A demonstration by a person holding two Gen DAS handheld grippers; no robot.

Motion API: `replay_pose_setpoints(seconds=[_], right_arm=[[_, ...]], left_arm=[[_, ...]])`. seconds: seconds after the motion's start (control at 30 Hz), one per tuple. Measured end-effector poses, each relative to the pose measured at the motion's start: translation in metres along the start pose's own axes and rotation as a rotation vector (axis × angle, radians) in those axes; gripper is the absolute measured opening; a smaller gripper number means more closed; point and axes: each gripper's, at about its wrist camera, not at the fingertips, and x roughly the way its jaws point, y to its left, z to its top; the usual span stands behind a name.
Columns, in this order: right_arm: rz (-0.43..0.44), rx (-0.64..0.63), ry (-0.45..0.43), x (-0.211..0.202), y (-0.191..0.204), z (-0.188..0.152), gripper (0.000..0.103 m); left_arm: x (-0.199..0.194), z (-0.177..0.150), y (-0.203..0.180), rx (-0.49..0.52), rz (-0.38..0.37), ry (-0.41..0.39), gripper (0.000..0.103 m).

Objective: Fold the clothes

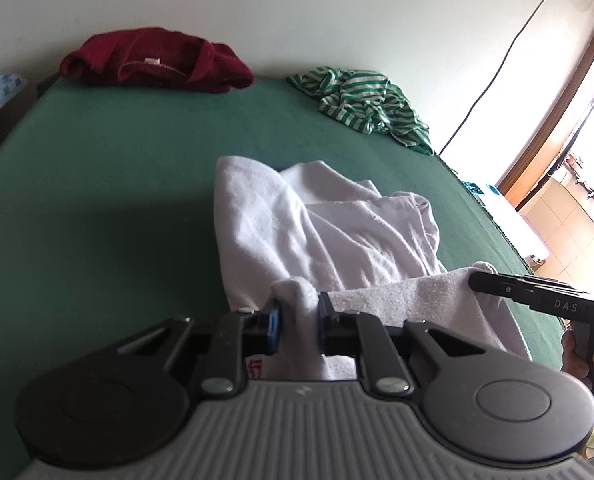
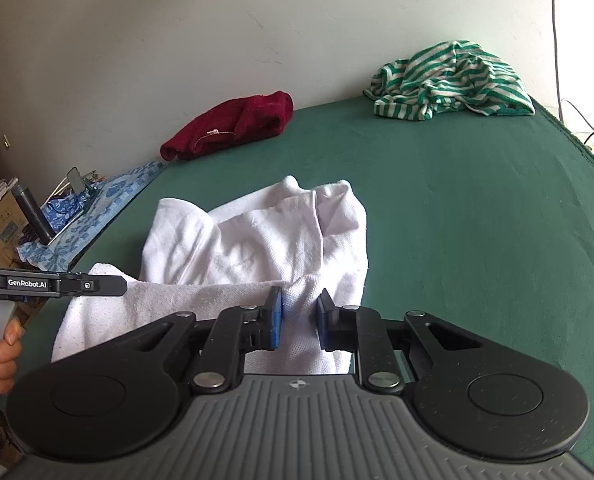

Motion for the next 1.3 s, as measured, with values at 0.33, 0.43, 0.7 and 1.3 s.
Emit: replay_pose_setpoints(seconds=[0.33, 0.43, 0.7, 1.3], right_arm=[[-0.004, 0.017, -0.018, 0.011, -0.001, 0.015, 0.018], [-0.004, 0.034, -0.006, 0.013, -0.004, 0.013, 0.018], [-0.010, 0.054, 0.018, 0.015, -0.008, 0.009, 0.018], [0.005, 0.081, 0.090, 0.024, -0.012, 0.003, 0.045]], left_arm=[[0.018, 0.018, 0.005, -0.009, 0.030, -0.005, 0.013], [0.019, 0.017, 0.004, -0.008, 0.030, 0.002, 0.013], [0.019, 0.015, 0.005, -0.007, 0.036, 0.007, 0.013], [0.028, 0.007, 0.008, -0.020, 0.038, 0.059, 0.015]])
